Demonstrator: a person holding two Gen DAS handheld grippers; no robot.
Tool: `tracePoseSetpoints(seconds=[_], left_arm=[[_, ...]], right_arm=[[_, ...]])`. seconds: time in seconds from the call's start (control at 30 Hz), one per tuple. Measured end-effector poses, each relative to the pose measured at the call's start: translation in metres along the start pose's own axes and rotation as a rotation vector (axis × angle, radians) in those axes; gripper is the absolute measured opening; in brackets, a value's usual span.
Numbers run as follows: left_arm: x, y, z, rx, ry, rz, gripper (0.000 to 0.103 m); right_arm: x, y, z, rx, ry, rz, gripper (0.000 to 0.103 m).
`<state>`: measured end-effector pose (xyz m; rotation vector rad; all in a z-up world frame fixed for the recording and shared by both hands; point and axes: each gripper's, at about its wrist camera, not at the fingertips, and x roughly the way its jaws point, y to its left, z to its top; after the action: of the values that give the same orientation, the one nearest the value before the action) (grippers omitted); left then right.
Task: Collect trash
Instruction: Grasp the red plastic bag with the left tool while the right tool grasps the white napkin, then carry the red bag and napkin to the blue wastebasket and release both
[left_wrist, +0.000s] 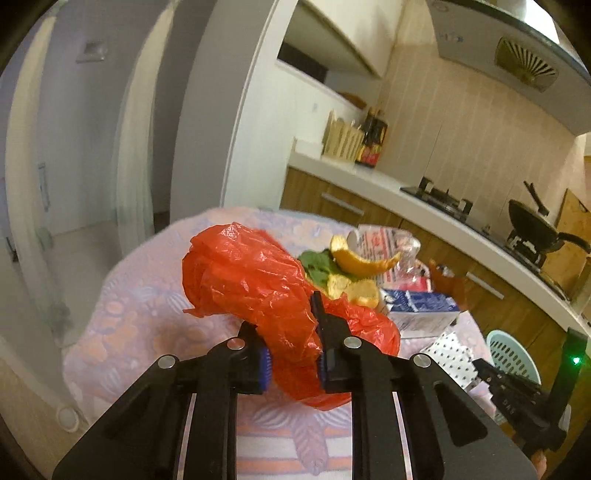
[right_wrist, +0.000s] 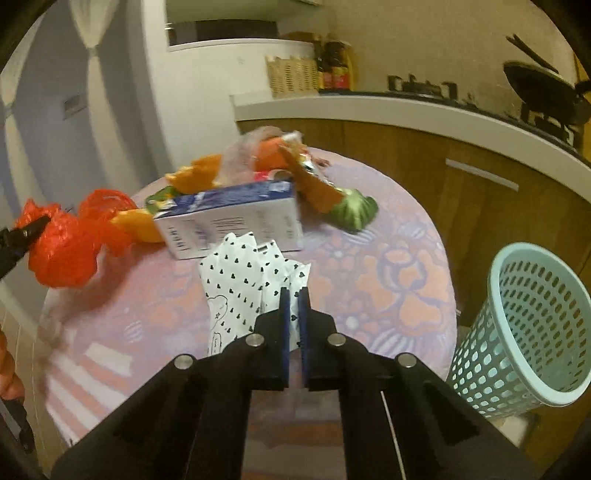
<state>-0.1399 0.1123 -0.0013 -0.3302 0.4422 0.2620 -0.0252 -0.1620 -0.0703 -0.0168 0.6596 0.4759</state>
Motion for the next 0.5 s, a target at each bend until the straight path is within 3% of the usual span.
tracePoseSetpoints(seconds=[0.13, 0.2, 0.23, 0.27, 0.3, 0.37, 0.5], left_arm=[[-0.007, 0.002, 0.0, 0.005, -0.007, 0.005, 0.016], [-0.005, 0.003, -0.002, 0.0, 0.009, 0.003, 0.016], [-0.004, 0.003, -0.003, -0.002, 0.015, 0.004, 0.016], [-0.003, 0.004, -0.004, -0.003, 0.02, 0.003, 0.016], [-0.002, 0.004, -0.004, -0.003, 0.023, 0.001, 0.016], [-0.002, 0.003, -0.005, 0.004, 0.022, 0.003, 0.016], [-0.001, 0.004, -0.005, 0.003, 0.021, -0.003, 0.016]], right_arm=[[0.004, -0.001, -0.002, 0.019, 0.051, 0.053, 0.006], [0.01, -0.003, -0.004, 0.032, 0.079, 0.042, 0.018], [0.012, -0.006, -0.004, 0.053, 0.085, 0.045, 0.045], [0.011, -0.012, -0.004, 0.096, 0.078, 0.062, 0.082], [0.009, -0.017, -0.005, 0.127, 0.059, 0.088, 0.09], [0.008, -0.023, -0.003, 0.169, 0.052, 0.147, 0.09], [0.014, -0.018, 0.005, 0.198, 0.078, 0.178, 0.09]])
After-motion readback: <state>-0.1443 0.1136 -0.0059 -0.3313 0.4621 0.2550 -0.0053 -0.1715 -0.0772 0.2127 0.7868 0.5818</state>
